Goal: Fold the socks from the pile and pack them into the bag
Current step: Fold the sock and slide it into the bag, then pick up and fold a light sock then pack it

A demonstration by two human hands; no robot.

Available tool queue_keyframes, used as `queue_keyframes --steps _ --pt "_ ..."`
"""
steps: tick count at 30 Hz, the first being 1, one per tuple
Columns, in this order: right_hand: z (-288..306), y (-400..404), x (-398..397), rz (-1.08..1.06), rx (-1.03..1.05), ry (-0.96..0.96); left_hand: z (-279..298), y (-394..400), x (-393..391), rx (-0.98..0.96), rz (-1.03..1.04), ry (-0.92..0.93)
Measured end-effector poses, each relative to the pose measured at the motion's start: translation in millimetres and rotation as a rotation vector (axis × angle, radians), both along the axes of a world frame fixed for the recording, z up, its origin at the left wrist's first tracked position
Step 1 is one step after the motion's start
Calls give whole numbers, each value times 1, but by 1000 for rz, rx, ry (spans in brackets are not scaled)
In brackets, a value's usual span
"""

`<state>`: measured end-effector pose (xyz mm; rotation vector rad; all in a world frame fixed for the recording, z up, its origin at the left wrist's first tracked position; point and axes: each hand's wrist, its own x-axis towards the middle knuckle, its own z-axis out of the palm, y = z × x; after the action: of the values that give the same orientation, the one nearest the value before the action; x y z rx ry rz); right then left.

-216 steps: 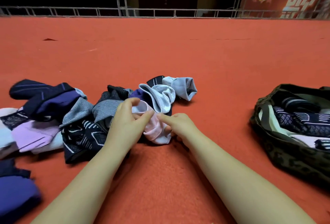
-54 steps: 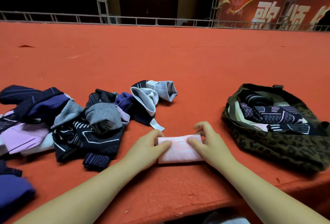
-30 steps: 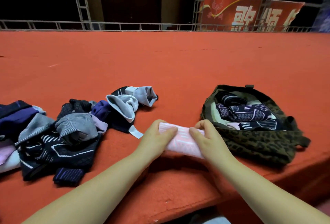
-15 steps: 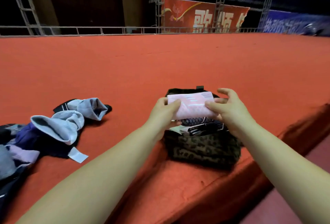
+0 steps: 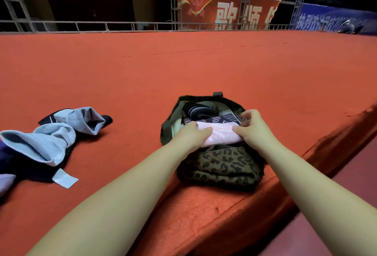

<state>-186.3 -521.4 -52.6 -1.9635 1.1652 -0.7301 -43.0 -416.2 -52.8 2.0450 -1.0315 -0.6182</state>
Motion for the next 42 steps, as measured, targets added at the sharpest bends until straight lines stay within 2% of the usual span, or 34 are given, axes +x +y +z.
queue_keyframes --steps 2,5,10,14,17,19,22,24,27,29,33,38,42 --pt "4 -4 -6 96 -58 164 -3 0 1 121 -76 -91" --pt "11 -9 -13 195 -76 370 -9 -1 1 154 -141 -74" --pt "-1 -13 -3 131 -152 427 -10 -8 2 160 -85 -107" --pt "-8 -15 1 177 -348 302 -14 -11 10 58 -23 -40" --pt "-6 -6 4 418 -524 433 -14 -9 11 14 -31 2" --pt "-2 0 8 544 -479 543 -12 -2 14 -15 -17 64" --pt "8 1 13 547 -431 631 -10 13 22 -86 -35 138" --pt "16 7 21 515 -466 619 -6 29 29 -146 -41 146" --pt "26 31 37 519 -484 473 -2 62 43 -219 -46 159" --pt "28 52 54 548 -472 373 -2 89 57 -227 -34 180" --pt "19 92 99 658 -466 293 -10 140 87 -198 40 245" --pt "-10 145 166 793 -323 263 -26 204 130 -203 221 294" --pt "-33 174 206 880 -226 247 -37 239 151 -321 346 378"
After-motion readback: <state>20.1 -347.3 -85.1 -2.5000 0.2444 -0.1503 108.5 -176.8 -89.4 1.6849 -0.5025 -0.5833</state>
